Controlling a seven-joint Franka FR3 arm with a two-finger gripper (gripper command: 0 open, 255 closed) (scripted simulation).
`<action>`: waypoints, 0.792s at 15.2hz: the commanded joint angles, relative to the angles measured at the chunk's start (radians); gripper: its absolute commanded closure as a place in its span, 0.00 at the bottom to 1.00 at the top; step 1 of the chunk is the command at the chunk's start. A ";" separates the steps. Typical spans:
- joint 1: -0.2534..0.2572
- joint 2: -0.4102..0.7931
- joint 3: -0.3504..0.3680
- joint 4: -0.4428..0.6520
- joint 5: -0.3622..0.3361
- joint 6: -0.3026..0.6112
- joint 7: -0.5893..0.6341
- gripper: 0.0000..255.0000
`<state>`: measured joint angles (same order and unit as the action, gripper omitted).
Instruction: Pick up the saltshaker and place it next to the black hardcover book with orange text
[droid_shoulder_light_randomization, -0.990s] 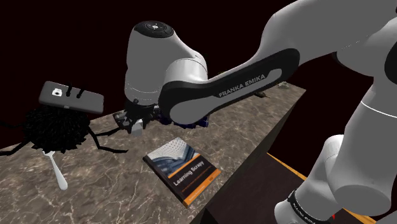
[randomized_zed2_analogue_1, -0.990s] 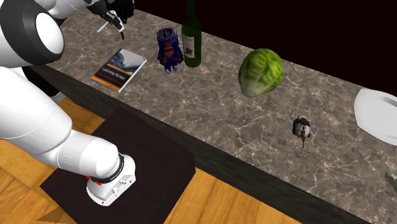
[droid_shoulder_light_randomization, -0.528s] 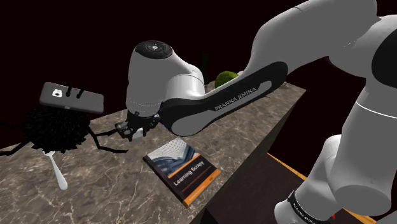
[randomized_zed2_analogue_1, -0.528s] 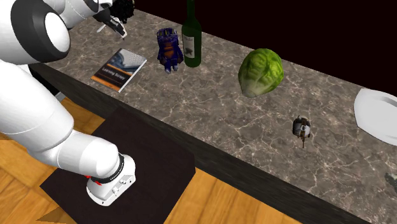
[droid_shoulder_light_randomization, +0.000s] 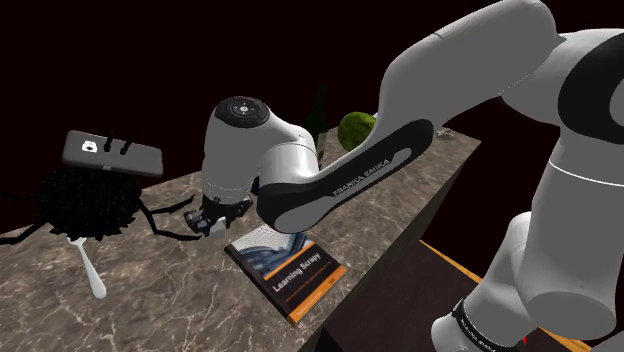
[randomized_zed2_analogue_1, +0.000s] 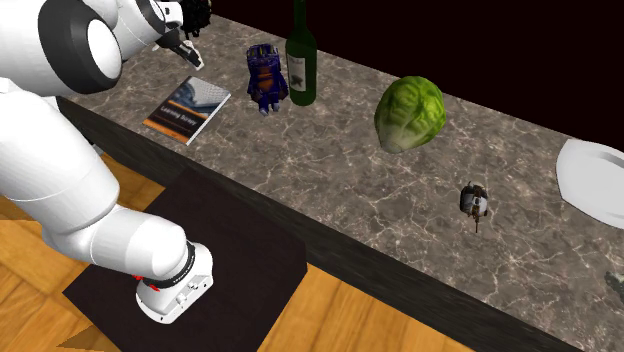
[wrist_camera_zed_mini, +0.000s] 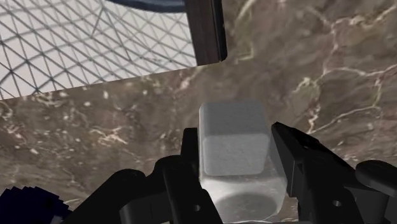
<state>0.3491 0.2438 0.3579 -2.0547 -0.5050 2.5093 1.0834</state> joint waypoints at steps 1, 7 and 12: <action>0.004 0.015 -0.005 0.001 -0.014 0.012 0.012 1.00; 0.004 0.015 -0.005 0.001 -0.014 0.012 0.012 1.00; 0.004 0.015 -0.005 0.001 -0.014 0.012 0.012 0.00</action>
<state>0.3529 0.2584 0.3527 -2.0541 -0.5194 2.5211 1.0956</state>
